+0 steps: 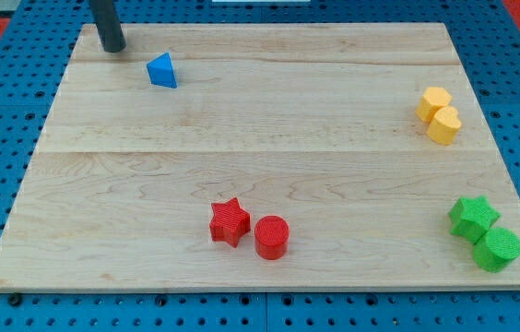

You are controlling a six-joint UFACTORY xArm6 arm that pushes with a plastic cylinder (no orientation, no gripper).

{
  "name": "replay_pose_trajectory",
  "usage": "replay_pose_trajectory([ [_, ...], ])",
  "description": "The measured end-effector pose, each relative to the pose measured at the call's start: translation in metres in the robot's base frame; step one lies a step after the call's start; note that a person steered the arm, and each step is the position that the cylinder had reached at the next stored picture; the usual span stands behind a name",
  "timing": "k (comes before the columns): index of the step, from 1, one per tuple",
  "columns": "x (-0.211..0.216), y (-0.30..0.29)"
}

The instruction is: Push the blue triangle to the blue cube

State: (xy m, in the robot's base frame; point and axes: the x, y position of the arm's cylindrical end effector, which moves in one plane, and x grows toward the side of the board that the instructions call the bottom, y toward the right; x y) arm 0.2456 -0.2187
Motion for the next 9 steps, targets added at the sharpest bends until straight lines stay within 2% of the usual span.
replay_pose_trajectory([
  [1, 0.037, -0.006],
  [2, 0.096, -0.001],
  [3, 0.114, 0.056],
  [4, 0.085, 0.086],
  [5, 0.038, 0.087],
  [6, 0.027, 0.086],
  [7, 0.044, 0.102],
  [8, 0.018, 0.094],
  [9, -0.003, 0.060],
])
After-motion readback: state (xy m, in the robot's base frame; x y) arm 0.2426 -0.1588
